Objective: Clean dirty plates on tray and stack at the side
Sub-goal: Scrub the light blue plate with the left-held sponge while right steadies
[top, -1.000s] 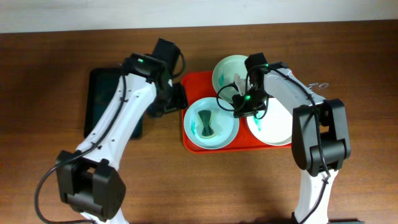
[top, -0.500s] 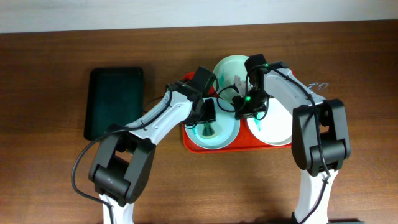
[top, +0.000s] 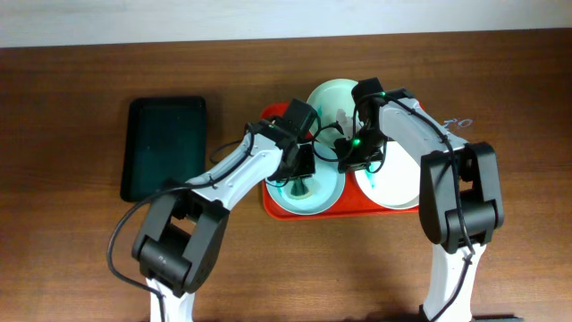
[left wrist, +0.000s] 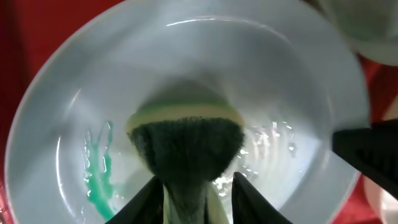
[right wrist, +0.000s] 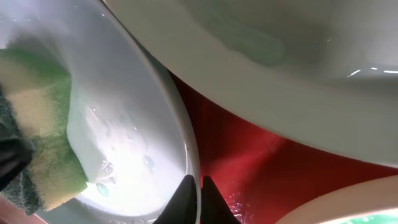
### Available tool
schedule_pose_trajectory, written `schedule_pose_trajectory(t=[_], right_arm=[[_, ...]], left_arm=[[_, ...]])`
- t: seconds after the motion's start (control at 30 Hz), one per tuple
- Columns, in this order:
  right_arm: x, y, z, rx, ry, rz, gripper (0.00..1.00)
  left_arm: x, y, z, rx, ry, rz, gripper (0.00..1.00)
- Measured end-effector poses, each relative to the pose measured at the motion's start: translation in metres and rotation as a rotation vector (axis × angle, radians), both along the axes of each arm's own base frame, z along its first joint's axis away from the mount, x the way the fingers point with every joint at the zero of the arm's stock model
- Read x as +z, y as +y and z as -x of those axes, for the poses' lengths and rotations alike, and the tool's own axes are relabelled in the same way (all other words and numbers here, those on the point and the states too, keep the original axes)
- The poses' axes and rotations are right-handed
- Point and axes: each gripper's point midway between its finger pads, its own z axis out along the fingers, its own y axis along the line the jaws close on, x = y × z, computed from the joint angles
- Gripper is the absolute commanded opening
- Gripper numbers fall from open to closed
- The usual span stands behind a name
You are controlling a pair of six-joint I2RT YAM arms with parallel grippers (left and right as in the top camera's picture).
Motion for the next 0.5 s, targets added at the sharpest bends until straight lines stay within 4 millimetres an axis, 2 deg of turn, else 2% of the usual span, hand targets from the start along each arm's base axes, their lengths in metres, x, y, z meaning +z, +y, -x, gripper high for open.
schedule_pose_trajectory(t=[0.03, 0.07, 0.1, 0.13, 0.3, 0.37, 0.5], right_arm=[[0.000, 0.000, 0.000, 0.000, 0.000, 0.000, 0.06], [0.000, 0.000, 0.000, 0.000, 0.000, 0.000, 0.06], [0.000, 0.000, 0.000, 0.000, 0.000, 0.000, 0.06], [0.000, 0.000, 0.000, 0.001, 0.000, 0.000, 0.06], [0.000, 0.000, 0.000, 0.000, 0.000, 0.000, 0.06], [0.000, 0.000, 0.000, 0.001, 0.000, 0.001, 0.06], [0.000, 0.000, 0.001, 0.001, 0.004, 0.004, 0.06]], left_arm=[[-0.005, 0.001, 0.001, 0.001, 0.012, -0.008, 0.33], [-0.011, 0.002, 0.002, 0.001, 0.023, -0.015, 0.26], [-0.013, 0.002, 0.003, 0.001, 0.028, -0.018, 0.16], [-0.016, 0.002, 0.004, 0.004, 0.035, -0.022, 0.01], [-0.017, 0.004, 0.004, 0.010, 0.036, -0.031, 0.00], [-0.020, 0.018, 0.007, 0.022, 0.043, -0.099, 0.00], [-0.019, 0.065, 0.001, 0.067, -0.018, -0.343, 0.00]])
